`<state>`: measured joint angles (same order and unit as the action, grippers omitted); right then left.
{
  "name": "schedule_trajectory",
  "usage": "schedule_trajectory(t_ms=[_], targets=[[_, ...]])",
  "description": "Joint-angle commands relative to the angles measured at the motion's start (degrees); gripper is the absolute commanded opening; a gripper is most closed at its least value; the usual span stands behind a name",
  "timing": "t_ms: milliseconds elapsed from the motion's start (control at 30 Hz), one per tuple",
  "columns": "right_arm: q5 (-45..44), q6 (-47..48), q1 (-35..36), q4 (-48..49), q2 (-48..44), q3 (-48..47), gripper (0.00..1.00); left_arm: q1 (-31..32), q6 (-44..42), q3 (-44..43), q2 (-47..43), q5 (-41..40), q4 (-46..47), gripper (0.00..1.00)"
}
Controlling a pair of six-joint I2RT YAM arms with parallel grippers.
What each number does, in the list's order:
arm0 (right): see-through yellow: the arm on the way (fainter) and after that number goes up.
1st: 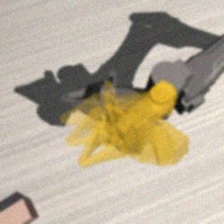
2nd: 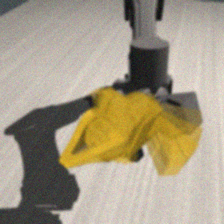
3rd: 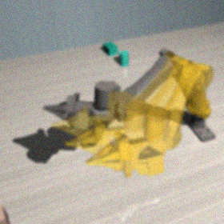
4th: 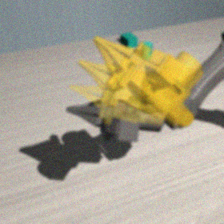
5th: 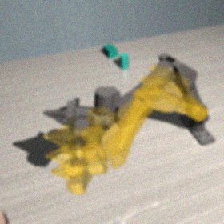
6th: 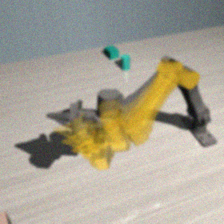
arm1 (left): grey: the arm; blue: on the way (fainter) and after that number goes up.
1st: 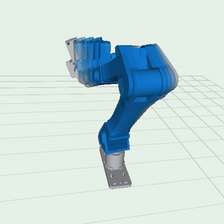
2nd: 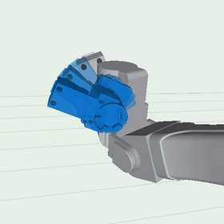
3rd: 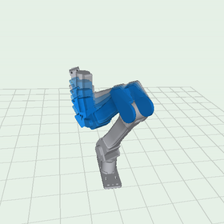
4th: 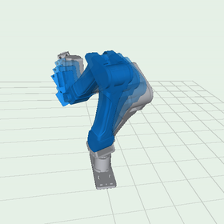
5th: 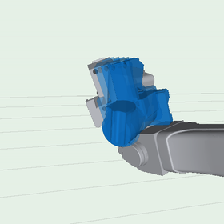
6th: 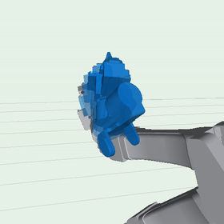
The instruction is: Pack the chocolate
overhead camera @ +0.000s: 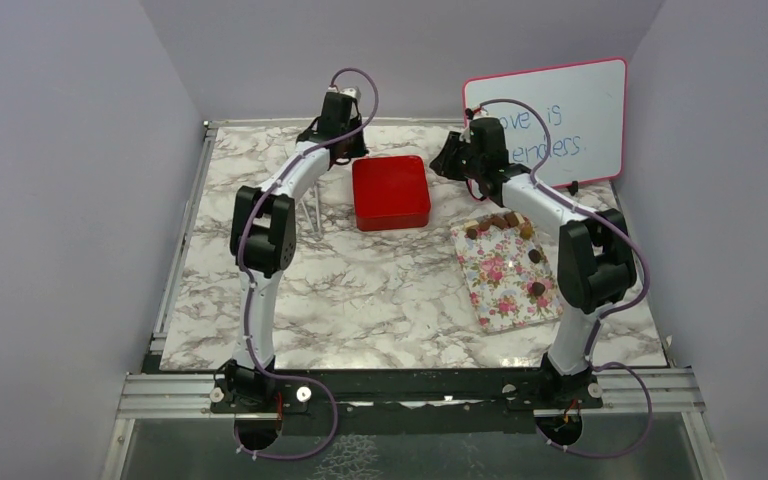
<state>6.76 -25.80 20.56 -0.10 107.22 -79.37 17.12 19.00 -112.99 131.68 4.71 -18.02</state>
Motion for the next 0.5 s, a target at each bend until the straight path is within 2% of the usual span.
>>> schedule_trajectory(t_ms=[0,133,267,333,367,400,433,467], targets=[[-0.5,1.3,0.4,0.2,-4.0,1.4,0.34,0.4,-0.4,1.1,-9.1,4.3,-0.6,0.17],[-0.2,2.6,0.5,-2.2,-8.2,4.3,0.48,0.4,-0.2,4.5,-14.7,7.0,-0.8,0.4],[0.5,3.6,0.5,-5.4,-14.8,7.2,0.61,0.4,-0.5,7.8,-21.1,10.7,-1.4,0.5],[1.3,3.7,0.5,-7.2,-18.4,9.1,0.76,0.4,-0.4,10.1,-24.7,12.4,-1.8,0.53],[2.0,3.6,0.6,-7.4,-20.4,10.6,0.91,0.4,-0.3,12.0,-26.8,13.6,-1.8,0.56],[2.9,3.4,0.6,-7.1,-22.4,12.5,0.99,0.6,-0.3,13.7,-28.7,14.8,-1.8,0.61],[3.8,3.3,0.7,-6.7,-24.7,14.5,1.0,0.7,-0.5,15.7,-30.8,15.1,-1.8,0.69],[4.5,3.3,0.7,-6.6,-26.7,16.3,1.0,0.8,-0.6,17.8,-33.0,15.1,-1.8,0.91]])
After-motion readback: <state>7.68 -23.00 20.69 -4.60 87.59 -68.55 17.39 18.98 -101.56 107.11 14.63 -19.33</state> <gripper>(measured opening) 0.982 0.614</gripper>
